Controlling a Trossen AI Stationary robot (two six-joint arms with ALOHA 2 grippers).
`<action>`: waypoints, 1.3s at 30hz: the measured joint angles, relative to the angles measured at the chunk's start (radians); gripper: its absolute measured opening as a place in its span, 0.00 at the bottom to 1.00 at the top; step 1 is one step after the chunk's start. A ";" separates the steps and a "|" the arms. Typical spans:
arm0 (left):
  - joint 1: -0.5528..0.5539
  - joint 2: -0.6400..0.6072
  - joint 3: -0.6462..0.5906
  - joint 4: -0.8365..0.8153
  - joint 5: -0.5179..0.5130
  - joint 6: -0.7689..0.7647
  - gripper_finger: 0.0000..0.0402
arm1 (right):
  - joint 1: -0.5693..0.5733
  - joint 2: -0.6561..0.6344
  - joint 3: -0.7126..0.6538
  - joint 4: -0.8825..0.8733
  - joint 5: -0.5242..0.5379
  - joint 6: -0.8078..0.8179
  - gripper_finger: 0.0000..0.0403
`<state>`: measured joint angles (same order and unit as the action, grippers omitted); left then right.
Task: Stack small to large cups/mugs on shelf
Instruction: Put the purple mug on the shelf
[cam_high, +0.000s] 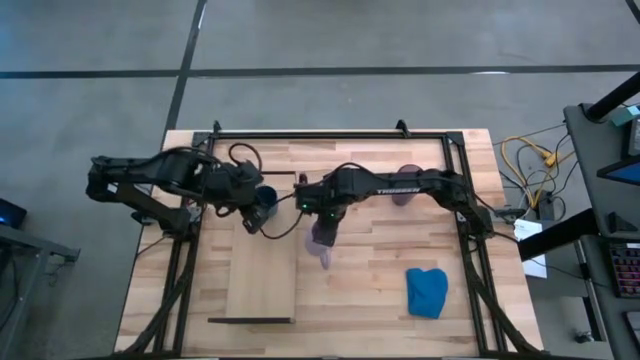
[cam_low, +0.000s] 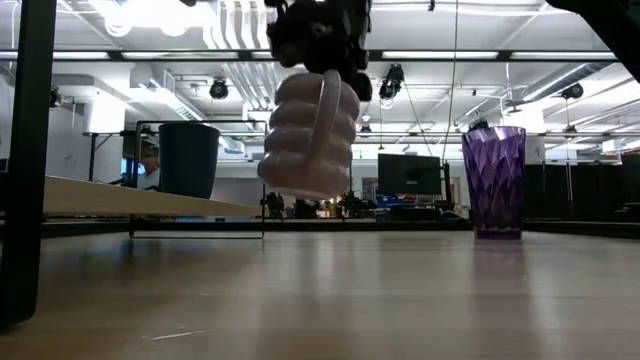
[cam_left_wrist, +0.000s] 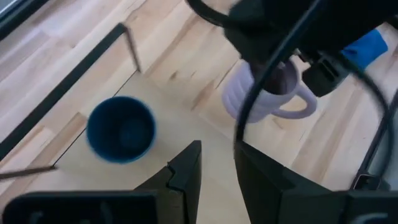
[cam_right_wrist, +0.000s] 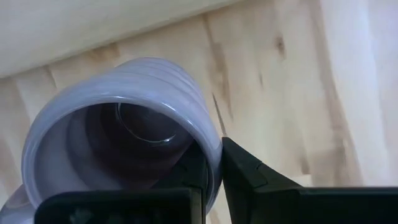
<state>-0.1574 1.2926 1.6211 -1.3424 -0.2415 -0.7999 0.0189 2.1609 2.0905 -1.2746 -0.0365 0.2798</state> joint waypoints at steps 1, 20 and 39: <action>0.000 -0.007 0.002 -0.018 -0.007 -0.006 0.21 | 0.003 0.000 -0.022 0.022 -0.004 0.000 0.05; 0.000 -0.052 0.001 -0.027 -0.089 -0.025 0.21 | 0.026 0.001 -0.183 0.187 -0.029 0.002 0.05; 0.000 -0.050 0.000 -0.027 -0.089 -0.034 0.21 | 0.033 0.000 -0.074 0.162 -0.052 0.034 0.23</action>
<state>-0.1574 1.2425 1.6215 -1.3693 -0.3305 -0.8335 0.0523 2.1607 2.0167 -1.1130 -0.0889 0.3141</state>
